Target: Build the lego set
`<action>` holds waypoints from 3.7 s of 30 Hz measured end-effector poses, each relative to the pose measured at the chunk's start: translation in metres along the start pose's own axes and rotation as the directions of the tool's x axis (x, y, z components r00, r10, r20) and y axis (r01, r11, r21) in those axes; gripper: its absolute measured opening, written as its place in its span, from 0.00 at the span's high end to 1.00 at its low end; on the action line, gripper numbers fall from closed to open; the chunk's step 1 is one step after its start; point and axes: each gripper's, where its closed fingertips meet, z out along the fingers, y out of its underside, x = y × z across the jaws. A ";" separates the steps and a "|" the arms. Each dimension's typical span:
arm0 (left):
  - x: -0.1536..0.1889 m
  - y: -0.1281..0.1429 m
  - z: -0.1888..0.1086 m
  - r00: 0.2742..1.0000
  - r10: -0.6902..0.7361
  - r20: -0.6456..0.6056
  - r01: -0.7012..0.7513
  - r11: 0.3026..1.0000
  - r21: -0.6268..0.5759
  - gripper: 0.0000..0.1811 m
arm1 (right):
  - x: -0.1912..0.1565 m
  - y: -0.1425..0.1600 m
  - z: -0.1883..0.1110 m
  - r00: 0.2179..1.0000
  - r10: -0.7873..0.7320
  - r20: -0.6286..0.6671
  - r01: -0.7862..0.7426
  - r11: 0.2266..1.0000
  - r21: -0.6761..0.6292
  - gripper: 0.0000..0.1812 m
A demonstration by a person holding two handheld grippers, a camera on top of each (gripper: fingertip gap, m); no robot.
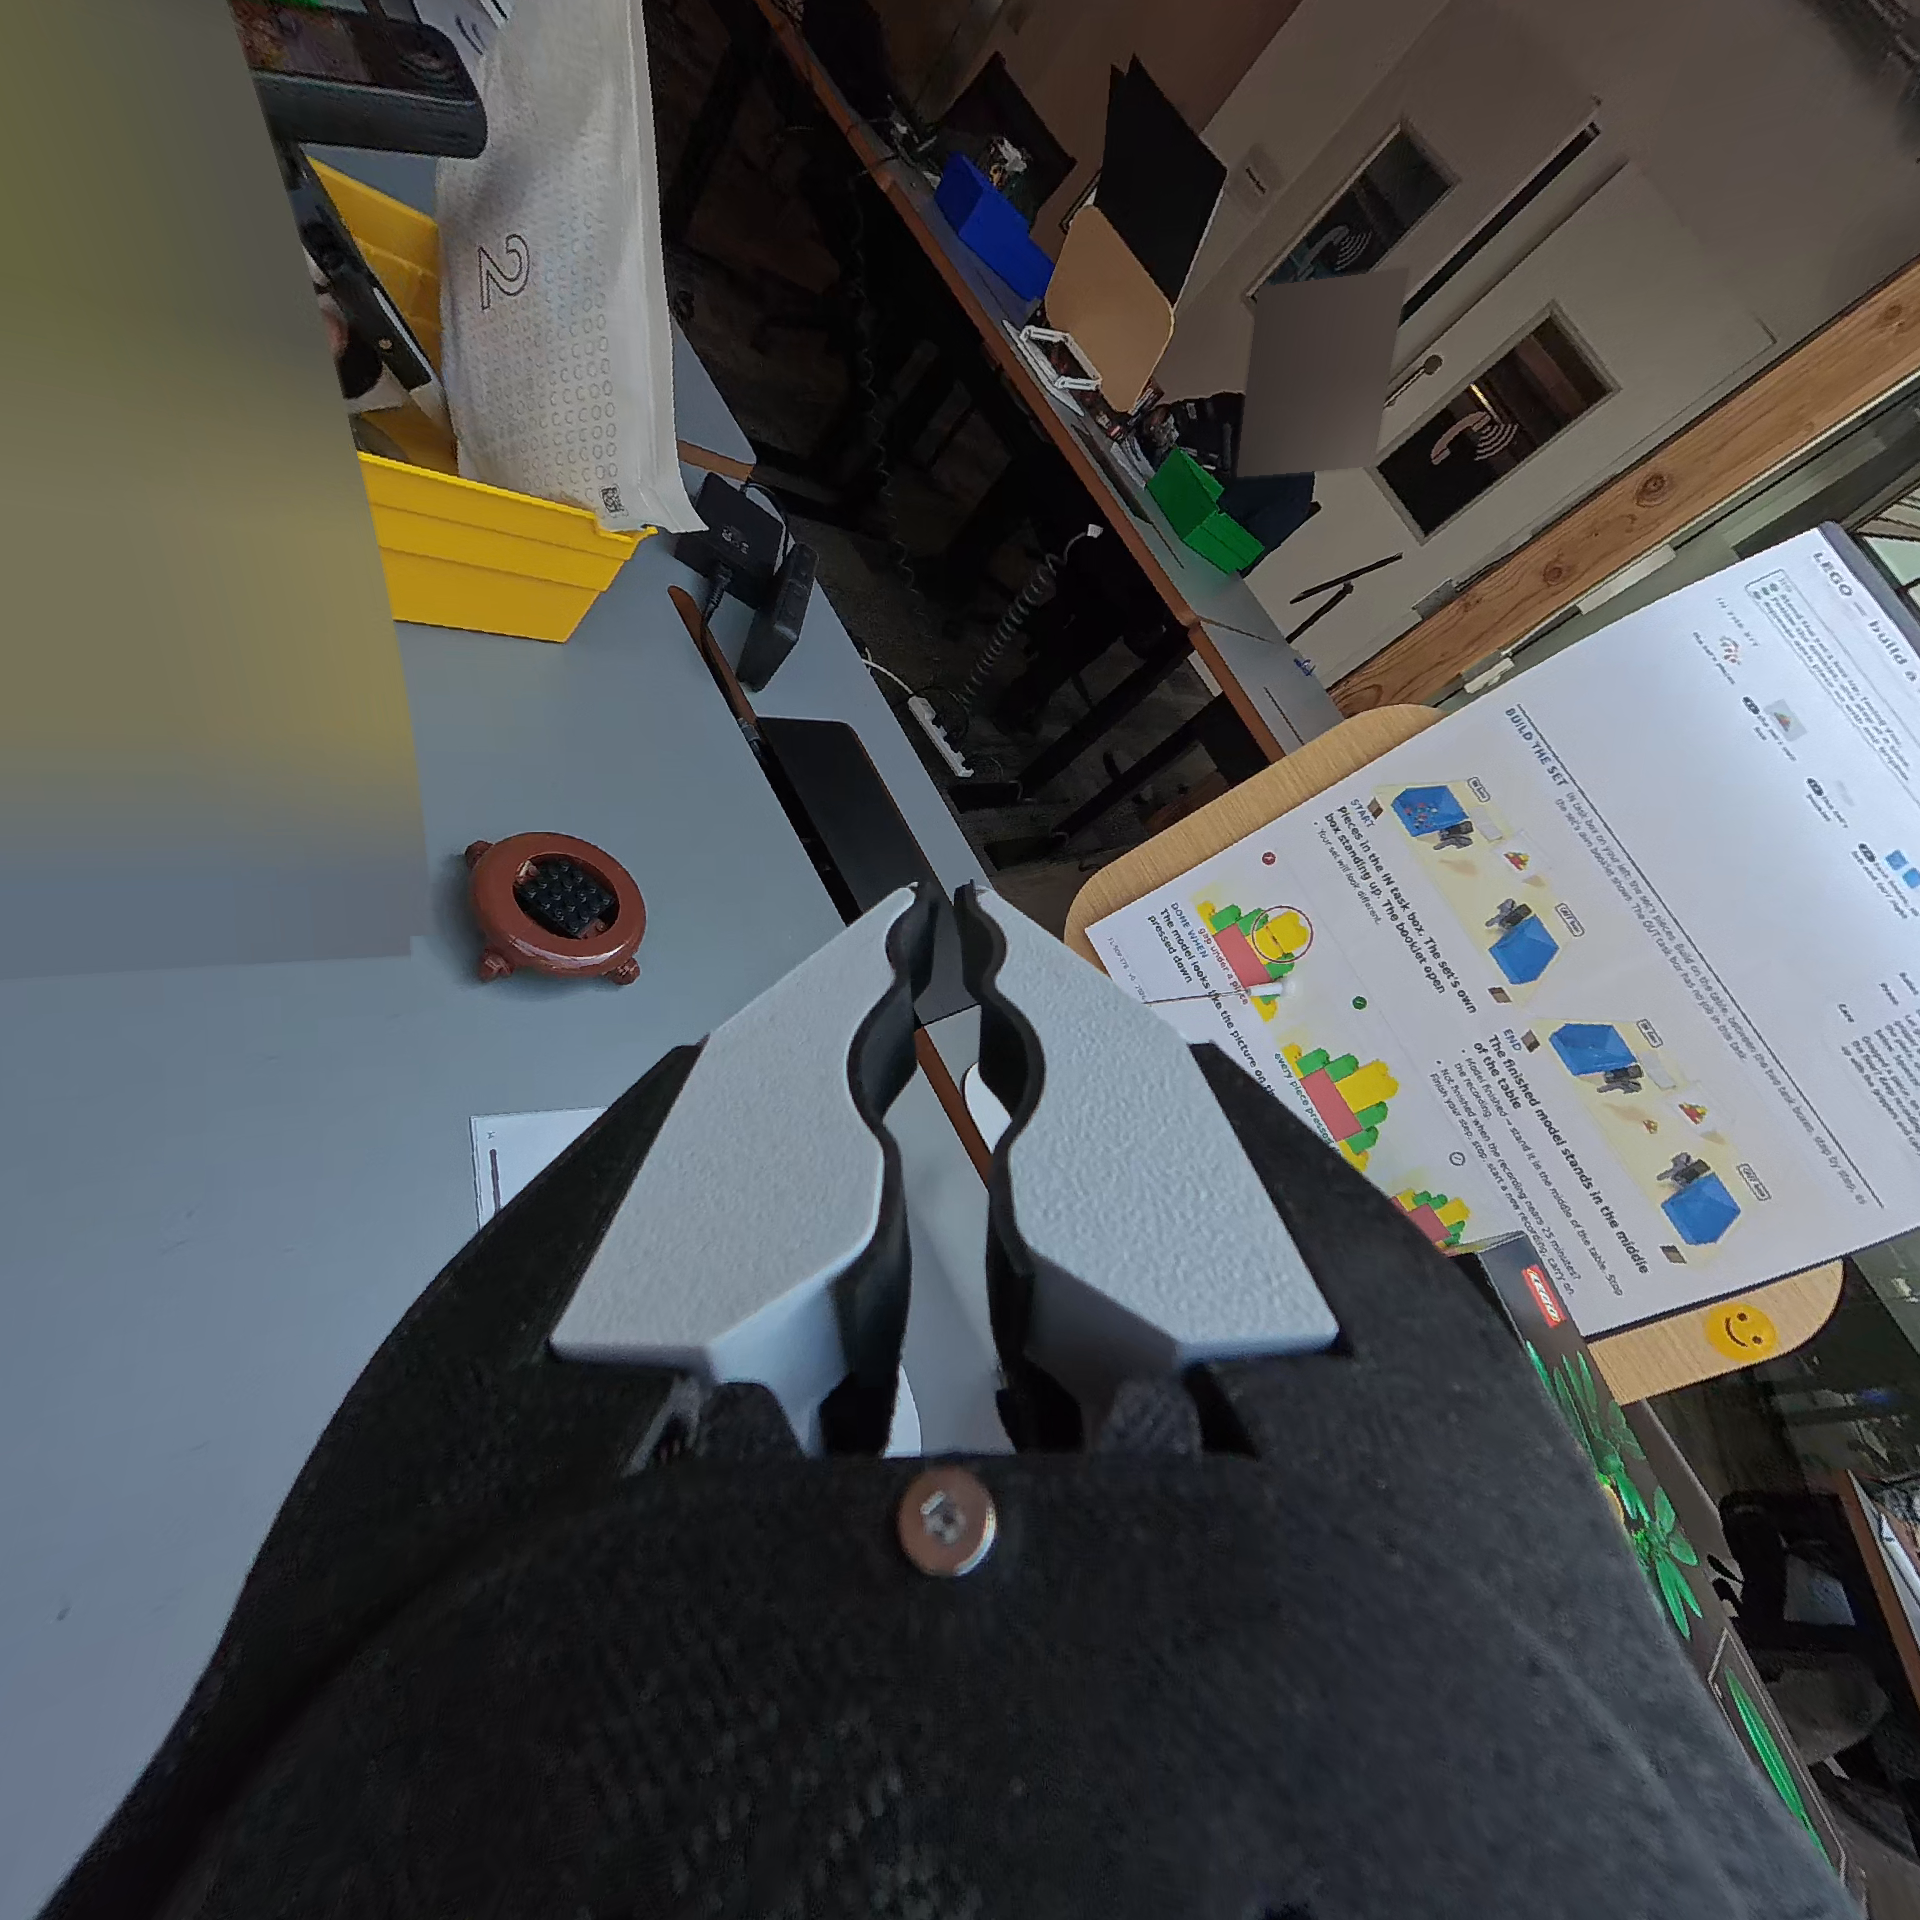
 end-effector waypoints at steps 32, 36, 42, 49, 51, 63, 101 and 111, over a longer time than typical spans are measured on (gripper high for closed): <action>0.002 0.016 0.002 0.988 -0.156 -0.020 0.153 0.981 -0.118 0.89 | -0.006 0.006 0.002 0.999 -0.051 0.014 0.051 0.998 -0.045 0.98; 0.004 0.022 -0.009 0.991 -0.124 -0.044 0.119 0.986 -0.117 0.89 | -0.007 0.004 0.002 0.999 -0.052 0.016 0.053 0.998 -0.040 0.98; 0.009 0.007 -0.011 0.992 -0.047 -0.116 0.042 0.998 -0.052 0.86 | -0.011 0.006 0.005 0.998 -0.064 0.029 0.065 0.997 -0.051 0.98; 0.014 0.019 0.001 0.980 0.128 -0.149 -0.151 0.977 -0.153 0.83 | -0.010 0.008 0.006 0.998 -0.057 0.030 0.059 0.997 -0.054 0.97; 0.013 0.019 0.001 0.981 0.128 -0.144 -0.151 0.974 -0.166 0.84 | -0.010 0.009 0.007 0.998 -0.058 0.030 0.060 0.997 -0.058 0.97; 0.008 0.011 -0.006 0.986 0.014 -0.166 -0.029 0.996 -0.088 0.90 | -0.011 0.009 0.008 0.997 -0.064 0.040 0.066 0.996 -0.057 0.97; 0.350 0.130 -0.319 -0.167 0.108 -0.980 -0.523 0.833 0.181 0.91 | -0.240 0.024 -0.017 0.785 -0.369 0.499 0.193 0.909 0.369 0.94; 0.361 0.134 -0.326 -0.199 -0.004 -0.980 -0.514 0.852 0.101 0.86 | -0.239 0.033 -0.020 0.733 -0.021 0.680 -0.172 0.961 0.215 0.98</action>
